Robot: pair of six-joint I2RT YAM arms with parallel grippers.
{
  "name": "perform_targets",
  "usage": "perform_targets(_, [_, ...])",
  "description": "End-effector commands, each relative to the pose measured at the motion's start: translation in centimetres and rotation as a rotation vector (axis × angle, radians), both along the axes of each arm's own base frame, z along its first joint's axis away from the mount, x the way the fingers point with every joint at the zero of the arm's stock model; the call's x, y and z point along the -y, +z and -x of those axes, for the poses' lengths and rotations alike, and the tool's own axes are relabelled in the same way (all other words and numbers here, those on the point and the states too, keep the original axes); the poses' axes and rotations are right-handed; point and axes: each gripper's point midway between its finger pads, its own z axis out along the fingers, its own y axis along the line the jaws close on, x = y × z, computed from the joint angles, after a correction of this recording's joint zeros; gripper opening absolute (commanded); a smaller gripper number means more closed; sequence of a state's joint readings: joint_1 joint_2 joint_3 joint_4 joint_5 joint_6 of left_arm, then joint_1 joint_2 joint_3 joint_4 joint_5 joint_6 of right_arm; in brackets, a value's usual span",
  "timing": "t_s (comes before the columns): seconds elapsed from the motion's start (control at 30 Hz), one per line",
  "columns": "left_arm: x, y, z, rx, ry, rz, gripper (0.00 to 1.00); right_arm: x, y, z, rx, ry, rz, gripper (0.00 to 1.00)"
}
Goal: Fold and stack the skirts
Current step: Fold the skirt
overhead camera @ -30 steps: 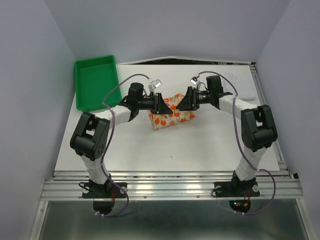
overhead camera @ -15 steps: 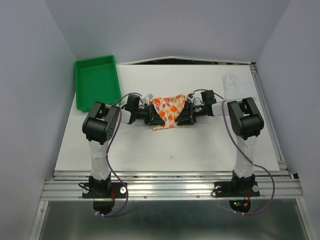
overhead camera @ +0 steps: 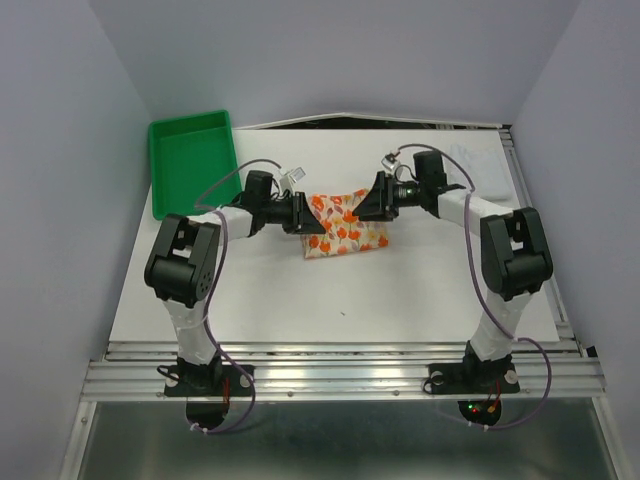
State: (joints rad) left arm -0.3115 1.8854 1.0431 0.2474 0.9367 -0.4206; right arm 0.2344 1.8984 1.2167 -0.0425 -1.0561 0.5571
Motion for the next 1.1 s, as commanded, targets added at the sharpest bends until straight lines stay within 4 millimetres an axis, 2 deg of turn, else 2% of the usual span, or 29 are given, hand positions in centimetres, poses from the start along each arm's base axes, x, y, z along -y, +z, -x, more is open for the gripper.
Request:
perform_targets(0.0, [0.9,7.5,-2.7,0.249,-0.035,0.083,0.27,-0.1,4.8,-3.5,0.211,-0.019,0.009,0.58])
perform_targets(0.07, [1.2,7.7,-3.7,0.234,-0.016,0.098,0.27,-0.2,4.2,-4.8,0.217,-0.028,0.024,0.58])
perform_targets(0.13, [1.6,8.4,-5.0,0.256,-0.003,0.11,0.27,-0.5,2.8,-6.5,0.211,-0.034,0.04,0.57])
perform_targets(0.17, [1.7,7.5,-5.6,0.237,0.005,0.105,0.27,-0.5,2.0,-7.1,0.219,-0.035,0.051,0.57])
perform_targets(0.27, [2.1,6.5,-7.2,0.22,0.037,0.107,0.28,-0.7,-0.9,-9.2,0.212,-0.046,0.085,0.57])
perform_targets(0.3, [2.2,6.4,-7.9,0.224,0.055,0.109,0.28,-0.9,-2.5,-10.1,0.197,-0.045,0.093,0.56])
perform_targets(0.33, [2.1,5.1,-8.4,0.202,0.067,0.102,0.28,-0.9,-3.4,-10.7,0.2,-0.051,0.106,0.56])
perform_targets(0.43, [1.6,3.3,-9.7,0.171,0.108,0.093,0.28,-0.4,-5.4,-12.3,0.2,-0.072,0.133,0.56])
perform_targets(0.47, [1.4,1.9,-10.1,0.143,0.122,0.086,0.28,0.1,-6.8,-13.4,0.199,-0.09,0.15,0.56])
perform_targets(0.53, [0.6,0.8,-11.0,0.112,0.162,0.092,0.28,0.1,-8.7,-14.1,0.185,-0.1,0.166,0.56])
perform_targets(0.57, [0.2,-0.2,-11.3,0.092,0.176,0.089,0.28,0.5,-8.5,-15.0,0.195,-0.115,0.162,0.56])
perform_targets(0.67, [-0.7,-1.3,-12.0,0.066,0.204,0.092,0.28,0.0,-8.1,-15.3,0.193,-0.11,0.128,0.56])
perform_targets(0.73, [-0.9,-1.2,-12.0,0.064,0.203,0.097,0.28,-0.1,-7.1,-15.4,0.208,-0.118,0.112,0.57])
perform_targets(0.83, [-0.7,0.9,-11.7,0.095,0.175,0.121,0.34,-0.2,-3.0,-15.3,0.255,-0.12,0.079,0.62])
perform_targets(0.87, [-0.6,3.3,-11.8,0.149,0.164,0.132,0.37,-0.3,-1.4,-15.1,0.269,-0.12,0.065,0.64])
perform_targets(0.9, [-0.6,4.7,-11.8,0.189,0.154,0.131,0.4,-0.3,0.3,-14.9,0.288,-0.125,0.057,0.7])
perform_targets(0.93, [-0.9,4.8,-11.5,0.222,0.136,0.082,0.46,-0.1,3.8,-14.5,0.342,-0.135,0.044,0.74])
perform_targets(0.97, [-1.0,6.8,-11.6,0.311,0.112,0.019,0.51,0.1,7.4,-13.9,0.409,-0.144,0.035,0.77])
perform_targets(1.0, [-1.1,7.9,-11.6,0.361,0.101,-0.015,0.54,0.2,7.0,-13.9,0.402,-0.148,0.048,0.78])
perform_targets(1.03, [-1.2,9.5,-12.0,0.431,0.097,-0.051,0.56,0.6,10.1,-13.3,0.48,-0.157,0.051,0.8])
perform_targets(1.07, [-1.5,11.8,-11.7,0.511,0.097,-0.089,0.59,1.2,10.9,-13.2,0.491,-0.19,0.089,0.82])
